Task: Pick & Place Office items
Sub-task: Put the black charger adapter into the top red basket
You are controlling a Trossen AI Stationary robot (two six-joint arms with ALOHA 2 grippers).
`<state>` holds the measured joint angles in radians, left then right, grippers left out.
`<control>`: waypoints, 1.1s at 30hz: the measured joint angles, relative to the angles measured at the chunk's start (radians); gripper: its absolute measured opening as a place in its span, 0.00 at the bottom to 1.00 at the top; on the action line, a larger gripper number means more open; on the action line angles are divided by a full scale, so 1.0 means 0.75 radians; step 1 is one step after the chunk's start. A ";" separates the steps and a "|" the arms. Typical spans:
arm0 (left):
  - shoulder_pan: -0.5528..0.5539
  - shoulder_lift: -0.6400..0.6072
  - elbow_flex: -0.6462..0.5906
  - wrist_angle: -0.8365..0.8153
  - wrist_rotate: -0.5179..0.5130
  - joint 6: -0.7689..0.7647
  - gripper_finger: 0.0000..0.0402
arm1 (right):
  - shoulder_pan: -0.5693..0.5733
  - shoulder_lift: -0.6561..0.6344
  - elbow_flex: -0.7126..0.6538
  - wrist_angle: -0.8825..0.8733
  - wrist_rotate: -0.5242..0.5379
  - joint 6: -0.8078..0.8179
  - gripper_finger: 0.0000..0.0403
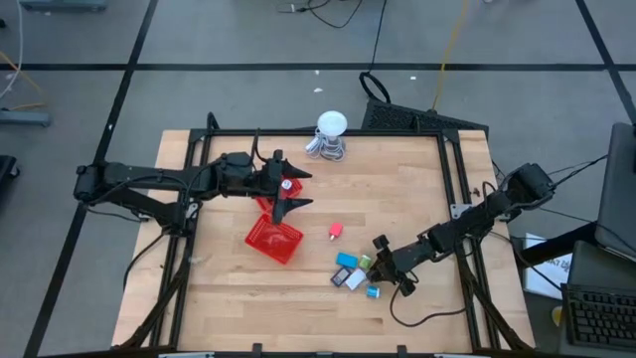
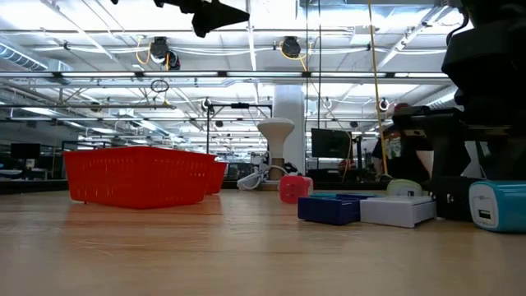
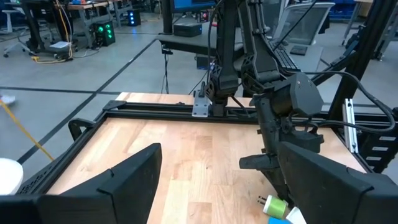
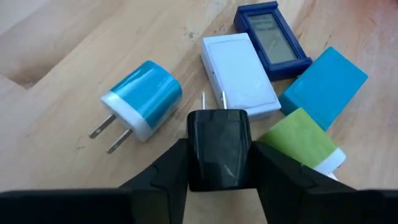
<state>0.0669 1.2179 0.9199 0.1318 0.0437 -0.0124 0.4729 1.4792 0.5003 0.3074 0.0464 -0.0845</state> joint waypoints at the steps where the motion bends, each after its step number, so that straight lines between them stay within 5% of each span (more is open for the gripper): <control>1: 0.000 0.000 0.000 0.000 0.000 -0.001 0.82 | -0.002 0.000 0.000 -0.002 0.000 0.000 0.34; 9: 0.000 0.000 0.000 0.001 0.000 -0.073 0.81 | -0.004 -0.088 0.000 -0.123 0.022 0.086 0.34; 16: 0.000 0.000 0.000 0.000 -0.001 -0.109 0.77 | -0.003 -0.373 0.000 -0.260 0.222 0.082 0.34; 25: -0.002 0.039 0.000 0.057 -0.003 -0.199 0.76 | -0.099 -0.577 0.000 -0.161 0.695 -0.319 0.34; 33: -0.002 0.136 0.001 0.205 -0.002 -0.257 0.76 | -0.283 -0.486 0.000 0.259 0.742 -0.735 0.34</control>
<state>0.0658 1.3198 0.9203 0.2857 0.0422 -0.2048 0.2608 1.1145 0.4999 0.5014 0.6032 -0.6361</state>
